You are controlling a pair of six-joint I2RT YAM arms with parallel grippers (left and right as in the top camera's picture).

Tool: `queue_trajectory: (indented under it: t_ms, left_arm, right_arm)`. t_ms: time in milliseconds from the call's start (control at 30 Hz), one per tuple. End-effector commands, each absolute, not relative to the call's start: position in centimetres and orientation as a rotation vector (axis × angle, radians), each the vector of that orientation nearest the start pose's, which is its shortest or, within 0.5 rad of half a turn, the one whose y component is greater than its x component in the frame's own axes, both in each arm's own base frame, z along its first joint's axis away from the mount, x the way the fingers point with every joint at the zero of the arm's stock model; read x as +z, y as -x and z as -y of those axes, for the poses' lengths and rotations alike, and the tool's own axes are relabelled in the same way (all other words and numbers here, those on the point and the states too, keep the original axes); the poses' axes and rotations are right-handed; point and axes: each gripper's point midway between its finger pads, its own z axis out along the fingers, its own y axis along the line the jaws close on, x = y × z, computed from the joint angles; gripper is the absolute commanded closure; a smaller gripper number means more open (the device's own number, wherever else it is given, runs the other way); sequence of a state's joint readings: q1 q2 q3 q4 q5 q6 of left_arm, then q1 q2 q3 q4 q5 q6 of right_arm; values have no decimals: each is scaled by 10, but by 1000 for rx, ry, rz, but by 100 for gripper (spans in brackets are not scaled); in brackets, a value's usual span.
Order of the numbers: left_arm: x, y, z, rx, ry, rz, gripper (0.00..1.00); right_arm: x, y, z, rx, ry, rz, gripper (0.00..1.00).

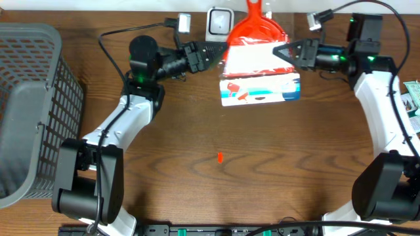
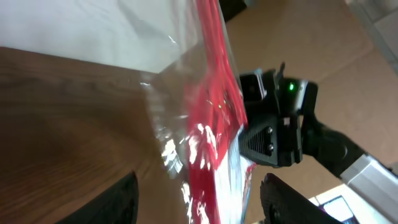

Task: Scan the item barcode
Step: 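Hold the package top with both grippers in front of the scanner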

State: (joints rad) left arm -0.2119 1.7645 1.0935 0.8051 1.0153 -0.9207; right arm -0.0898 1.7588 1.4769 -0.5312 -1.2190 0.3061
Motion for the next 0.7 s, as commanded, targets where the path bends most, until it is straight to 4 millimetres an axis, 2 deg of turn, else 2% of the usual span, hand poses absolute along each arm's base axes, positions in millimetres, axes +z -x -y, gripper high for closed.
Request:
queue_trajectory:
  t_ms: [0, 667]
  left_arm:
    - [305, -420, 235, -1606, -389, -1676, 38]
    - [305, -420, 235, -1609, -383, -1679, 38]
  right_arm:
    - [273, -423, -117, 1523, 225, -2106, 99]
    - [272, -422, -117, 1517, 235, -2103, 99]
